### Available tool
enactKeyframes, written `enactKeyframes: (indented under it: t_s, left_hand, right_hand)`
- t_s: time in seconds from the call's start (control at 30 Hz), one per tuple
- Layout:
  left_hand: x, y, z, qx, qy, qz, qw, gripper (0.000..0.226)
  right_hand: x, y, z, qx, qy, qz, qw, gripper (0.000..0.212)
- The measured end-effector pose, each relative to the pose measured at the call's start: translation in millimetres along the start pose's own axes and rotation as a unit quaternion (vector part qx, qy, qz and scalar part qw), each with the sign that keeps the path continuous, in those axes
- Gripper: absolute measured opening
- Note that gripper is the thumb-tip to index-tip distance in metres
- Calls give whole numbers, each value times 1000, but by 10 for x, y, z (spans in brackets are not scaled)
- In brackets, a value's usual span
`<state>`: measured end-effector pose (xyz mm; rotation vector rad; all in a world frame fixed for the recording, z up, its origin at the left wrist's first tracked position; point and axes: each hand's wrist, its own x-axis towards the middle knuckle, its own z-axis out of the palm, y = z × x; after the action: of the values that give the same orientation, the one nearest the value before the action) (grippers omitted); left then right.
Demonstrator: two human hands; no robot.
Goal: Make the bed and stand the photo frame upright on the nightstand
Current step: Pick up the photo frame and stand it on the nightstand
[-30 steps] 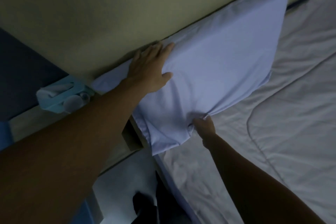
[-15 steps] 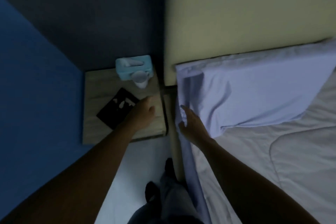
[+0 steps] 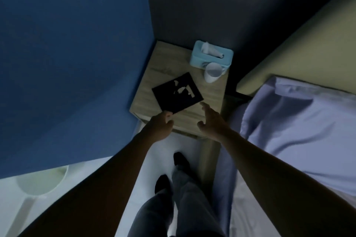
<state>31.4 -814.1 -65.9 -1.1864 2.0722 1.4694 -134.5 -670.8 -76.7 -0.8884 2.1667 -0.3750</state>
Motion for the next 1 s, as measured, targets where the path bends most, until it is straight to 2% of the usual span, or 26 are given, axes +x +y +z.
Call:
enactKeyframes:
  t_s: [0.17,0.3,0.53,0.63,0.73,0.87,0.93,1.0]
  left_hand:
    - [569,-319,210,-50,21,-18,998,50]
    - [1019,-603,403,-86,77,-30,993,51]
    - [1673,-991,829,-61,221,-33,973,62]
    - [1809,-1018,986,-40,259,-45,964,70]
    - [1856,-978,1137,-70,322,-37,943,73]
    - [1865,-924,1325,-190,379,-19,906,71]
    - [1817,-875,1411,-198,417,0,887,64]
    - [1712,-800,1478,-199,448,19,871,60]
  right_hand:
    - [565,146,380,2,-13,-15,1000,87]
    - [1005,454,681,11,0,-8,1000,85]
    - [1836,883,977,106,130,57,984,79]
    - [2049,1018,1100,76,182,42,980,74]
    - [2086,1098,1187,42,261,8,964,61]
    - [2036,1225,1235,105,309,-47,944,47]
    - [2008,1304,1216,137,310,-29,940,43]
    - [1956,1397,1200,170,288,26,942,38]
